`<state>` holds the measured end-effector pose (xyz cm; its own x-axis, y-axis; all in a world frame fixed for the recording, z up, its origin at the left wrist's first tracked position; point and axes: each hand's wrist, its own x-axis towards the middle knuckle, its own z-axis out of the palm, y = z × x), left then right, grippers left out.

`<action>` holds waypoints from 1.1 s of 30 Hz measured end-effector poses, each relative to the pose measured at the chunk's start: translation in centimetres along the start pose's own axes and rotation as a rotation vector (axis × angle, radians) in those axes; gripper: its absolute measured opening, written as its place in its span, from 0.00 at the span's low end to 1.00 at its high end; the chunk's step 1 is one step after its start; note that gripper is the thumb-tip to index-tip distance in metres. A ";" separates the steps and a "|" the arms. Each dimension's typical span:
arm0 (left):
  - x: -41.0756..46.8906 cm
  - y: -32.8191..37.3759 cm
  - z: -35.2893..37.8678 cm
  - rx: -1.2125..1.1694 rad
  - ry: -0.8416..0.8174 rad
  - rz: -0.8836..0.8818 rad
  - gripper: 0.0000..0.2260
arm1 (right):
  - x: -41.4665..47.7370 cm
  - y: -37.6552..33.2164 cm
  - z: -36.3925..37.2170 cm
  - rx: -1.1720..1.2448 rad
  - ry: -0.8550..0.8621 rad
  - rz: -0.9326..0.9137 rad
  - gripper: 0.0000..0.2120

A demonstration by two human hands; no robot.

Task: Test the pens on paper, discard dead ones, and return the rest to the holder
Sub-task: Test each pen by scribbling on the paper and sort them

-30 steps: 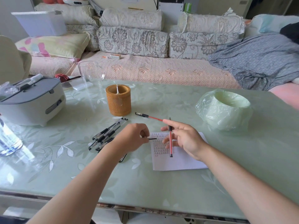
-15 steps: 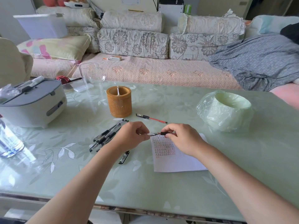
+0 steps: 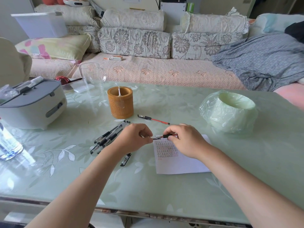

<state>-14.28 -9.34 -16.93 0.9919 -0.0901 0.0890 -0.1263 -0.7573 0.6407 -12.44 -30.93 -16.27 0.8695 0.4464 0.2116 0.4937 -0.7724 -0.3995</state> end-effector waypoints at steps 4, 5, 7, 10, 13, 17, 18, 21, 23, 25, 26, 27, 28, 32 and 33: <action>-0.1 0.4 0.4 -0.079 -0.068 0.012 0.04 | -0.1 -0.5 0.6 0.053 -0.049 -0.002 0.10; -0.2 0.5 0.5 -0.105 -0.078 0.006 0.04 | -0.2 -0.6 0.8 0.057 -0.066 -0.011 0.11; -0.3 1.1 0.6 -0.202 -0.093 -0.034 0.04 | -0.3 -0.7 1.1 -0.019 -0.070 -0.071 0.12; -0.7 2.0 0.5 -0.389 -0.160 -0.146 0.05 | -0.4 -0.9 1.1 -0.264 -0.043 -0.157 0.17; -1.3 2.6 0.8 -0.455 -0.274 -0.255 0.06 | -0.5 -1.3 1.4 -0.395 0.049 -0.198 0.24; -1.4 3.0 1.1 -0.540 -0.335 -0.333 0.07 | -0.2 -1.2 1.7 -0.442 0.072 -0.214 0.27; -1.4 3.1 1.1 -0.581 -0.347 -0.339 0.06 | -0.2 -1.1 1.8 -0.430 0.090 -0.206 0.27; -1.4 3.2 1.0 -0.626 -0.349 -0.328 0.06 | -0.3 -1.0 2.0 -0.407 0.160 -0.186 0.25; -1.4 3.1 0.9 -0.538 -0.343 -0.311 0.06 | -0.6 -1.2 2.3 -0.383 0.156 -0.207 0.24; -1.4 2.9 1.0 -0.478 -0.347 -0.299 0.06 | -0.7 -1.1 2.5 -0.344 0.085 -0.223 0.24; -1.3 2.9 0.9 -0.471 -0.335 -0.293 0.06 | -0.6 -0.9 2.4 -0.325 0.040 -0.212 0.23; -1.1 2.8 0.7 -0.463 -0.299 -0.286 0.05 | -0.5 -0.8 2.3 -0.297 -0.003 -0.199 0.21; -0.8 2.7 0.5 -0.442 -0.238 -0.278 0.05 | -0.3 -0.6 2.1 -0.244 -0.032 -0.178 0.17; 0.7 1.0 -1.3 -0.345 0.088 -0.245 0.03 | 0.6 0.6 1.7 0.035 -0.054 -0.063 0.16; 0.9 0.4 -1.7 -0.348 0.136 -0.230 0.02 | 0.8 0.9 1.6 0.070 -0.020 -0.039 0.16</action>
<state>-13.43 -8.64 -15.32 0.9872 0.1592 -0.0017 0.0793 -0.4826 0.8722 -11.32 -30.56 -17.86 0.8486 0.4854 0.2105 0.5247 -0.7208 -0.4530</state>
